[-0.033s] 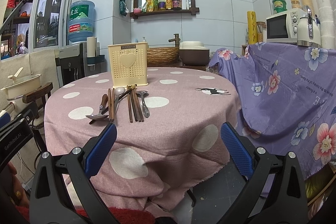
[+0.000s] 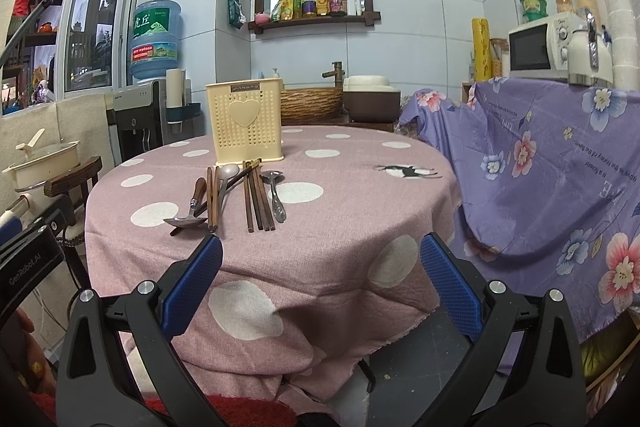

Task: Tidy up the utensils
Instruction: 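Move the left tool to the wooden-handled spoon and close on it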

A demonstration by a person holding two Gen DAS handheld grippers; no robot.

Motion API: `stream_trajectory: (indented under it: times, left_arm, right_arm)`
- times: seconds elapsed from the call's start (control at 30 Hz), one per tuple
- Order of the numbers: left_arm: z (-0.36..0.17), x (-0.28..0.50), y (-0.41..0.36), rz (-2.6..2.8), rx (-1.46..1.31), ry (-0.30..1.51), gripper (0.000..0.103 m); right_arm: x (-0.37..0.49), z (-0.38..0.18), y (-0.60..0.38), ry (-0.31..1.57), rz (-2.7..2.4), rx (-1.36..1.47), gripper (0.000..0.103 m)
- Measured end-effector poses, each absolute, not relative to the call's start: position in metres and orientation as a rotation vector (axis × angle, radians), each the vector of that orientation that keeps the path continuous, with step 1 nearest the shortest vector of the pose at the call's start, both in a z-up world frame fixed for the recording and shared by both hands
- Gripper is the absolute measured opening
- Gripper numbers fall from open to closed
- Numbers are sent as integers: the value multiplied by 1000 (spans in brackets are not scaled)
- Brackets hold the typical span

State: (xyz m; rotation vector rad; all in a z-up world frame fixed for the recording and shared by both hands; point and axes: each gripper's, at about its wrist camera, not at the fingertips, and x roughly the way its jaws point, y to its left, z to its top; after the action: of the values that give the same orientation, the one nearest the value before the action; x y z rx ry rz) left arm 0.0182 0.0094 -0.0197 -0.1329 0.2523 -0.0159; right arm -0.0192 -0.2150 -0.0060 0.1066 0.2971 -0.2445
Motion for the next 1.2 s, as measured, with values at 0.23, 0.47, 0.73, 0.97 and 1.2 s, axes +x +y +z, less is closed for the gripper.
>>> stream_trajectory:
  times: [0.23, 0.47, 0.73, 0.97, 1.2]
  left_arm:
    - [-11, 57, 11, -94, -95, 324, 98]
    - [18, 128, 2, -205, -19, 470, 96]
    - [6, 202, -17, -348, -95, 788, 62]
    - [0, 217, -53, -377, 21, 844, 49]
    - [-14, 231, -64, -357, 51, 930, 39]
  right_arm:
    - [15, -1, -224, 343, -236, 26, 98]
    - [81, 26, -261, 451, -232, 38, 98]
    - [168, 19, -284, 735, -55, 135, 87]
    - [182, 13, -281, 748, -58, 113, 86]
    - [183, 15, -281, 753, -49, 91, 86]
